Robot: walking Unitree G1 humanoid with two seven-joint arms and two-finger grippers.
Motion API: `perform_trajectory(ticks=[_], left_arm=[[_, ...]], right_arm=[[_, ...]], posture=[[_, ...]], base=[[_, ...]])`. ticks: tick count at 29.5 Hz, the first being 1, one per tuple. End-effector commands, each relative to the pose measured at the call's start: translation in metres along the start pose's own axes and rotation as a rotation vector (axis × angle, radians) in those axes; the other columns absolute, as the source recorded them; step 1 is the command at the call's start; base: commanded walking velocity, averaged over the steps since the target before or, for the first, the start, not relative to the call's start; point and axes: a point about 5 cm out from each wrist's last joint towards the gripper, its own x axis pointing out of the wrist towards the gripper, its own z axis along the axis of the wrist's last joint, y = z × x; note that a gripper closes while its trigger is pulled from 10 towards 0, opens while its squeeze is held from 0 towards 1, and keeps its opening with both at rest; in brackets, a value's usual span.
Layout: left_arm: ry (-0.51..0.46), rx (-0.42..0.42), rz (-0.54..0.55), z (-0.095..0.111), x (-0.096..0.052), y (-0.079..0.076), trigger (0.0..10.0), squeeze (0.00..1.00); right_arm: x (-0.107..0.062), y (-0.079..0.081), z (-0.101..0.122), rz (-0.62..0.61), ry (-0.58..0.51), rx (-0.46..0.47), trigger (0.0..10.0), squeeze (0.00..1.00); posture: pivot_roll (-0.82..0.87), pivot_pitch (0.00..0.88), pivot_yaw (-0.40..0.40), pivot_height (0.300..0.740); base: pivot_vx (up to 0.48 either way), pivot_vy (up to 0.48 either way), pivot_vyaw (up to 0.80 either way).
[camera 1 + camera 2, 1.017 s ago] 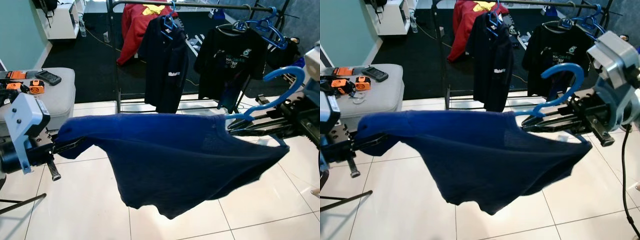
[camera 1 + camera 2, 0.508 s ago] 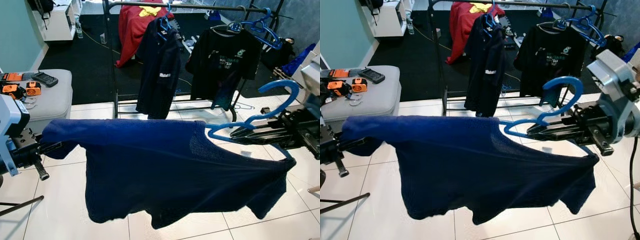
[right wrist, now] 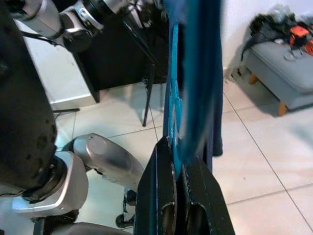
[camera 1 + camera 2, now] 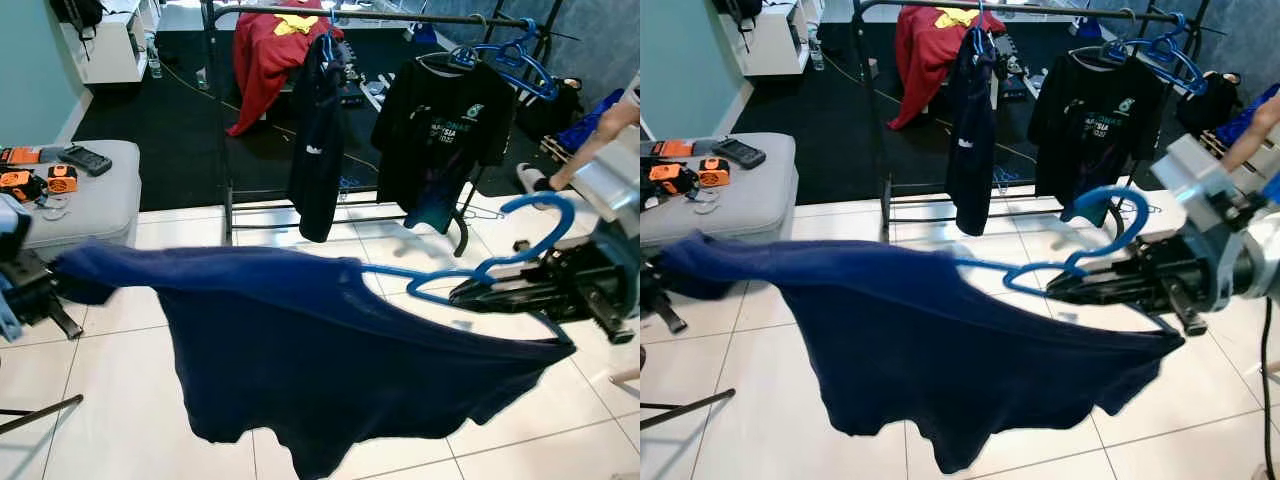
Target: Hang hanger
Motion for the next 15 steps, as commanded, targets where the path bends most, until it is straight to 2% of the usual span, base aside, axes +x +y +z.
perform_trajectory(ticks=[1,6,14,15], left_arm=[[0.003,-0.001,0.098,-0.003,-0.008,0.01,0.0,0.0],[-0.008,-0.021,0.145,-0.005,-0.012,0.016,0.0,0.0],[0.072,-0.029,0.121,-0.024,-0.014,0.008,0.0,0.0],[0.094,-0.024,0.096,-0.029,-0.013,0.003,1.1,0.0]], right_arm=[[0.002,0.001,-0.003,0.002,0.031,0.016,10.0,0.0],[0.006,0.0,-0.017,-0.023,0.067,0.058,10.0,0.0],[0.001,-0.002,-0.012,-0.066,0.079,0.044,10.0,0.0],[0.0,-0.003,-0.011,-0.073,0.084,0.039,10.0,0.0]], posture=[[-0.11,0.09,-0.048,0.74],[-0.11,0.095,-0.049,0.74],[-0.12,0.098,-0.049,0.74],[-0.12,0.098,-0.049,0.74]], base=[[0.0,0.0,0.0],[0.0,0.0,0.0],[0.0,0.0,0.0],[0.0,0.0,0.0]])
